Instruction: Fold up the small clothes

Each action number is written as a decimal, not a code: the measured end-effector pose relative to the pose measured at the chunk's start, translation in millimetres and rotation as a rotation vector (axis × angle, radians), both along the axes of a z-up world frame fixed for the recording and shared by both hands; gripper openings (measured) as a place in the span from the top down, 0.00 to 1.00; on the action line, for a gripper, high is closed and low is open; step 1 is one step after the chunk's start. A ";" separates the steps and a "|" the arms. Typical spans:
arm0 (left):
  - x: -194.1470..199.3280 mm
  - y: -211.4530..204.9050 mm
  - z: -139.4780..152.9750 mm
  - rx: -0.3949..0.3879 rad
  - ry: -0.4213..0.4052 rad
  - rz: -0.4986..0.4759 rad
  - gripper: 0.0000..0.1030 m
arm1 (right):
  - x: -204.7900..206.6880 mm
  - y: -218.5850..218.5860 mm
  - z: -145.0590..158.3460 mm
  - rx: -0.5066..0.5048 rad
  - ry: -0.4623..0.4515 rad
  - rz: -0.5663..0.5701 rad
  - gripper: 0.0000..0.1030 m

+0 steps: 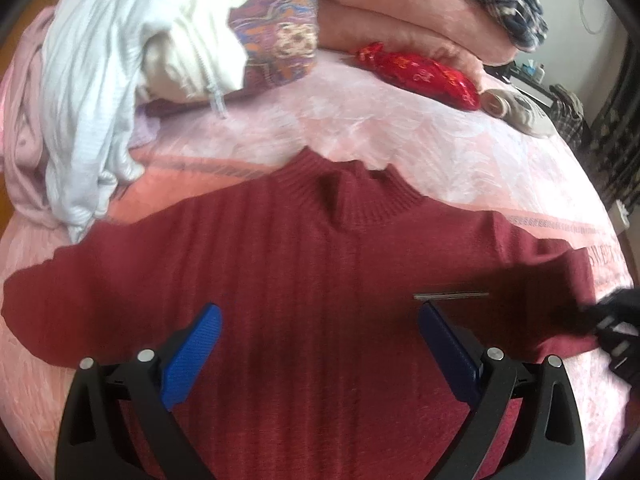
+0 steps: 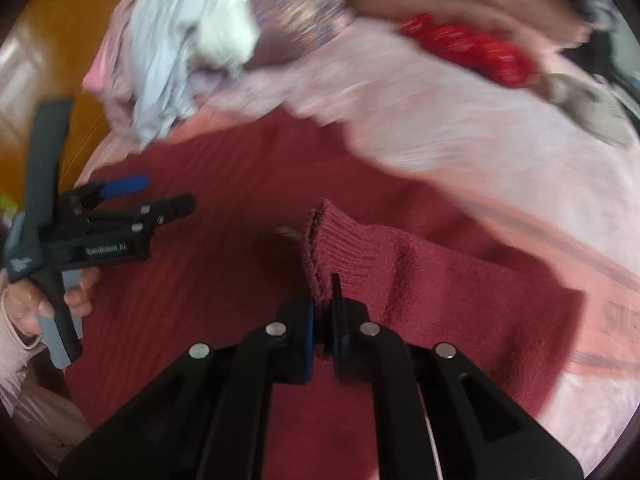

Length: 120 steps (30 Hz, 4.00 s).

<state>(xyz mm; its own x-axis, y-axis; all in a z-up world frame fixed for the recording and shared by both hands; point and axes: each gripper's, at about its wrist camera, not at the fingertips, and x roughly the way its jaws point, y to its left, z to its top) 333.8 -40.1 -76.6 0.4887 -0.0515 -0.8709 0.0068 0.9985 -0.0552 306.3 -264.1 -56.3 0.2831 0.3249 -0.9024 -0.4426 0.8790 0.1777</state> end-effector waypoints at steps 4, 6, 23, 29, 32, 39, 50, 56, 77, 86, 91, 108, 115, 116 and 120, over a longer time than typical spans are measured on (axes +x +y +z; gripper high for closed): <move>-0.3 8.3 -10.3 -0.021 0.034 0.008 0.04 | 2.1 34.0 -31.9 0.026 0.111 0.031 0.75; -1.7 5.1 -15.9 -0.036 0.052 -0.006 0.04 | 1.1 24.1 -26.1 0.088 0.133 0.012 0.65; -3.3 -135.1 -65.7 -0.075 0.187 -0.152 0.04 | -27.1 -136.2 23.0 0.171 0.025 -0.212 0.56; -8.3 -152.8 -66.8 -0.113 0.162 -0.132 0.40 | -37.6 -165.0 12.5 0.154 0.037 -0.248 0.61; -8.2 -158.2 -60.5 -0.187 0.156 -0.167 0.79 | -40.8 -177.5 11.9 0.160 0.037 -0.275 0.61; -14.1 -127.6 -16.4 -0.227 0.020 -0.146 0.86 | -36.6 -187.4 15.6 0.202 0.036 -0.315 0.63; -9.0 15.8 13.7 -0.154 -0.103 -0.008 0.86 | -17.9 -141.8 -4.2 0.242 0.115 -0.293 0.52; -3.3 52.1 -39.4 -0.159 0.017 0.028 0.84 | -5.3 -114.1 -36.0 0.203 0.197 -0.311 0.48; -17.6 93.4 8.3 -0.076 -0.074 0.038 0.43 | -3.3 -54.5 -7.8 0.054 0.130 -0.266 0.74; -29.9 96.6 -49.0 -0.205 0.165 0.132 0.43 | 4.5 -11.9 -49.3 -0.003 0.216 -0.192 0.74; -15.7 112.7 -69.8 -0.337 0.197 0.210 0.45 | 4.2 -10.6 -55.0 -0.013 0.229 -0.198 0.74; -34.4 113.0 -36.0 -0.095 -0.089 0.036 0.48 | 5.2 -3.5 -62.9 -0.019 0.241 -0.192 0.70; -33.4 152.5 -29.0 -0.186 -0.071 0.219 0.46 | 6.0 10.1 -44.8 0.013 0.218 -0.168 0.67; -32.2 142.7 -23.8 -0.180 -0.090 0.182 0.46 | 7.4 13.9 -40.1 0.016 0.201 -0.166 0.67; -29.0 110.8 -29.4 -0.144 -0.071 0.074 0.45 | 10.6 26.5 -45.8 0.016 0.211 -0.160 0.67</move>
<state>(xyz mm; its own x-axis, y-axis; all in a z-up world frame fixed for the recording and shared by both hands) 304.8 70.7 -106.0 0.5556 -0.1352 -0.8204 -0.0572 0.9782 -0.1999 316.9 -237.6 -102.1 0.1385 0.3054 -0.9421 -0.2499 0.9313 0.2652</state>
